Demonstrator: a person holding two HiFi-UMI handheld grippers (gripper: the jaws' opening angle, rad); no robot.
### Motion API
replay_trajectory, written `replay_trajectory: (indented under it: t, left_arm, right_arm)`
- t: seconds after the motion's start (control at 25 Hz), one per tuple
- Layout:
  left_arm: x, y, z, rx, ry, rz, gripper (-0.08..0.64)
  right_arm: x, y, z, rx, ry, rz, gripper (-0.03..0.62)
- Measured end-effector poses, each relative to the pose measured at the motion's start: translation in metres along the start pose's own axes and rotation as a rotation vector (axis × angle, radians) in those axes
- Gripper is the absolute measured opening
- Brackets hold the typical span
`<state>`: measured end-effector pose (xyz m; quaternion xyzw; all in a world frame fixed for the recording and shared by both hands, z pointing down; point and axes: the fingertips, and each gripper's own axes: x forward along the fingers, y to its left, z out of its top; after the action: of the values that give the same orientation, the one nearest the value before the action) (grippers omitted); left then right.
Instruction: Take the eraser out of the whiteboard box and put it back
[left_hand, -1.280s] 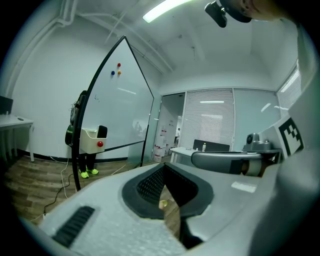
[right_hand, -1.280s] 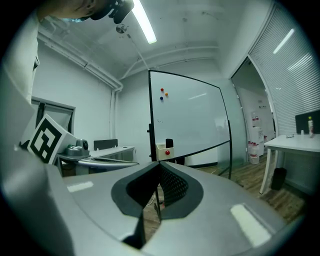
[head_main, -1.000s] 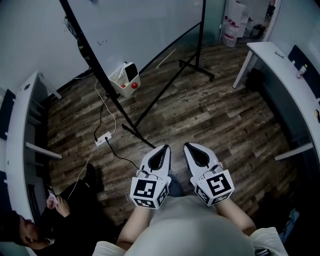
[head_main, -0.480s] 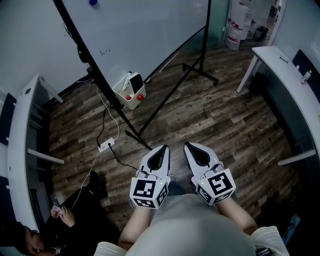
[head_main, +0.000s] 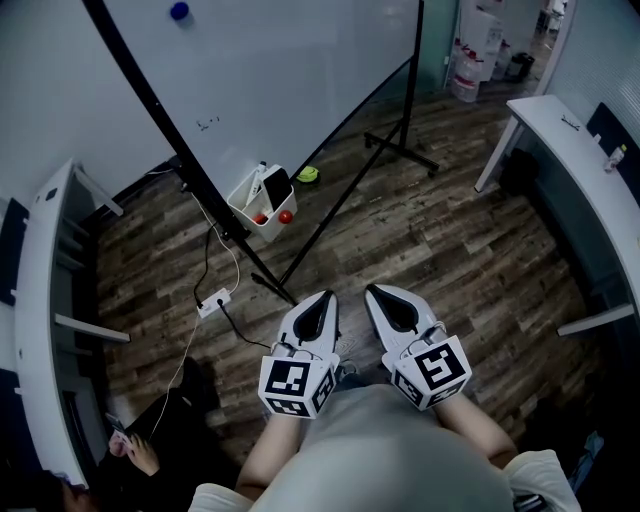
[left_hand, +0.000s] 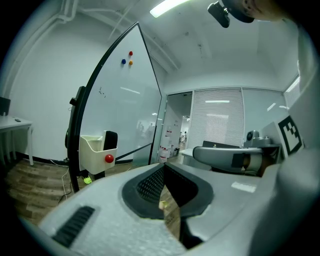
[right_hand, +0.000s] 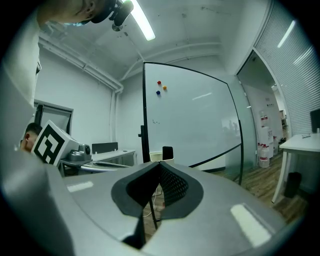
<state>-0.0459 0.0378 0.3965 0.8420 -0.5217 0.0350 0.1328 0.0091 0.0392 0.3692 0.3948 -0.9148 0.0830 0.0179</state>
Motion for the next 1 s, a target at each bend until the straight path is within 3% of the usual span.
replay_trajectory:
  t: [1.0]
  left_arm:
    - [0.046, 0.084, 0.02, -0.003, -0.002, 0.003, 0.005]
  right_arm:
    - [0.098, -0.016, 0.005, 0.015, 0.001, 0.02, 0.0]
